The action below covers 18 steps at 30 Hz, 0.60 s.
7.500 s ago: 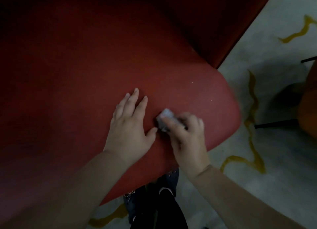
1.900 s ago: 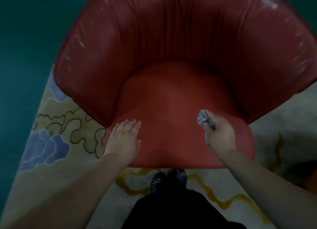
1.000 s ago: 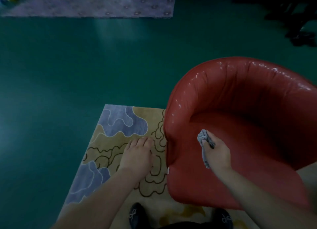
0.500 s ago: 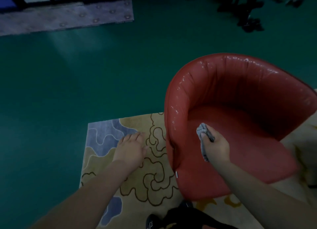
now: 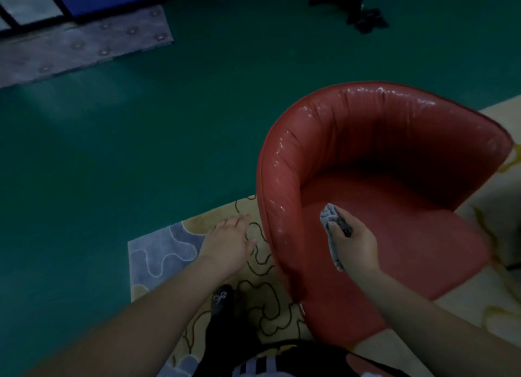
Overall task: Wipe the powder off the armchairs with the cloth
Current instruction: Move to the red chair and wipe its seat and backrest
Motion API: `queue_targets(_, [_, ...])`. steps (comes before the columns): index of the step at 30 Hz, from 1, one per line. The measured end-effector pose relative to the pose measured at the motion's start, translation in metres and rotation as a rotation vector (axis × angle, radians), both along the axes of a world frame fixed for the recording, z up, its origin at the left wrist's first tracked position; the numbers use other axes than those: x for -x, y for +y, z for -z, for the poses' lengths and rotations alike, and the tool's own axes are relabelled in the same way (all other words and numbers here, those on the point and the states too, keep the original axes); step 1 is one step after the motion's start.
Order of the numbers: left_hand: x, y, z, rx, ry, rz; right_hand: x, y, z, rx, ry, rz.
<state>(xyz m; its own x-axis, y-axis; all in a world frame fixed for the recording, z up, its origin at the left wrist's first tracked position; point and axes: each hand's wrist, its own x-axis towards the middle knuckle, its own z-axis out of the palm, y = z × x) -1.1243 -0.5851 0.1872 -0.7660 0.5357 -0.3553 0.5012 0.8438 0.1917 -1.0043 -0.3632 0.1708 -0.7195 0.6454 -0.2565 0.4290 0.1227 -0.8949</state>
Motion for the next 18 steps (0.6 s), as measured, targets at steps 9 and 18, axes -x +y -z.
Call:
queue_targets(9, [0.128,0.021,0.029,-0.071,-0.127,0.298,0.060,-0.042,0.020,0.054,-0.059,0.275])
queue_targets(18, [0.162,0.047,0.051,0.000,-0.222,0.390,0.072,-0.073,0.046,0.020,-0.121,0.570])
